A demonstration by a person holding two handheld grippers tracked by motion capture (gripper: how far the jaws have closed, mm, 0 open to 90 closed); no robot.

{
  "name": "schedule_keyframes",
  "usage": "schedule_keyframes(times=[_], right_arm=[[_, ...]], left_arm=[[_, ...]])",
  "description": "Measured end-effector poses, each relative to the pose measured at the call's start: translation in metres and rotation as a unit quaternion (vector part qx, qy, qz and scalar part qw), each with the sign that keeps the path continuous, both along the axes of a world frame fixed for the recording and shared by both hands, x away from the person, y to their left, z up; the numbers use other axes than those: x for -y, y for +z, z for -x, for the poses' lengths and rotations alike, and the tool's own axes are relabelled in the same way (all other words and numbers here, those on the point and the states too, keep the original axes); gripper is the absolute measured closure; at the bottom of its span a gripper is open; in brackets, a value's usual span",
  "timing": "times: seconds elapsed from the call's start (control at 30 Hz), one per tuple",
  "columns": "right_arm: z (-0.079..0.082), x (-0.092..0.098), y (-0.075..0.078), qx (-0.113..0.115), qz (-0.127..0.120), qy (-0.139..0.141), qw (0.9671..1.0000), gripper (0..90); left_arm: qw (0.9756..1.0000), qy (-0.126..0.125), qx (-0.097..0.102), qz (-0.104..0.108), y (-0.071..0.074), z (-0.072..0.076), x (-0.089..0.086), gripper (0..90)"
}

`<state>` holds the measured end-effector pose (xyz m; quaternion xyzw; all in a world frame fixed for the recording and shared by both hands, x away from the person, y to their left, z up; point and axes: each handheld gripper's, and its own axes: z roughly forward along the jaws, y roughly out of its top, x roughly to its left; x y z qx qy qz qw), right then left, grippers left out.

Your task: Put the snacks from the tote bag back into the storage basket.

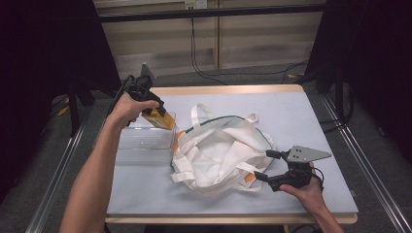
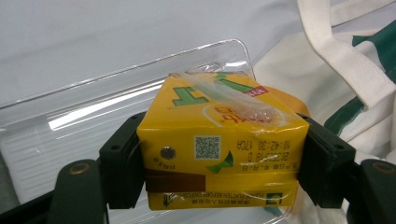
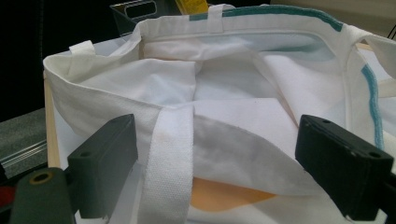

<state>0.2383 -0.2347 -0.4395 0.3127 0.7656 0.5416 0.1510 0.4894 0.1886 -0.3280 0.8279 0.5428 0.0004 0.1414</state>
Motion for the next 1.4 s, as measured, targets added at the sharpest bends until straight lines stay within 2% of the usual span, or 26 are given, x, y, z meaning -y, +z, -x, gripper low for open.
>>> schedule_keyframes(times=[0.1, 0.4, 0.53, 0.6, 0.73, 0.93, 0.97, 1.03, 1.2, 1.27, 1.4], right_arm=[[0.000, 0.000, 0.000, -0.002, 0.003, 0.002, 1.0000, 12.9], [0.004, -0.004, 0.000, -0.001, 0.008, 0.006, 0.9999, 13.0], [0.004, -0.005, 0.001, 0.001, 0.009, 0.009, 0.9999, 13.0], [0.004, -0.005, 0.000, -0.001, 0.009, 0.007, 0.9999, 12.9], [0.003, -0.004, 0.000, -0.003, 0.008, 0.006, 0.9999, 12.9], [0.003, -0.003, -0.001, -0.002, 0.007, 0.007, 0.9999, 12.9], [0.003, -0.004, -0.001, -0.003, 0.009, 0.007, 0.9999, 13.0], [0.004, -0.004, -0.001, -0.003, 0.009, 0.007, 0.9999, 12.9], [0.003, -0.004, -0.001, -0.003, 0.010, 0.007, 0.9999, 12.9], [0.003, -0.004, -0.001, -0.004, 0.011, 0.008, 0.9999, 12.9], [0.004, -0.004, -0.002, -0.002, 0.014, 0.008, 0.9999, 12.9]], left_arm=[[0.9999, 0.010, -0.006, 0.001, -0.004, -0.002, 0.002, 27.7], [0.9995, 0.022, -0.019, -0.013, -0.013, -0.005, 0.009, 27.7], [0.9992, 0.023, -0.025, -0.021, -0.015, -0.007, 0.009, 27.7], [0.9985, 0.031, -0.027, -0.035, -0.017, -0.009, 0.010, 27.7], [0.9985, 0.041, -0.029, -0.024, -0.022, -0.014, 0.009, 27.7], [0.9978, 0.050, -0.039, -0.020, -0.028, -0.017, 0.009, 27.7], [0.9973, 0.059, -0.040, -0.016, -0.029, -0.017, 0.009, 27.7], [0.9973, 0.057, -0.040, -0.024, -0.030, -0.018, 0.010, 27.7], [0.9971, 0.061, -0.043, -0.018, -0.034, -0.020, 0.015, 27.6], [0.9972, 0.055, -0.045, -0.024, -0.036, -0.021, 0.017, 27.5], [0.9970, 0.063, -0.039, -0.021, -0.036, -0.022, 0.018, 27.5]])
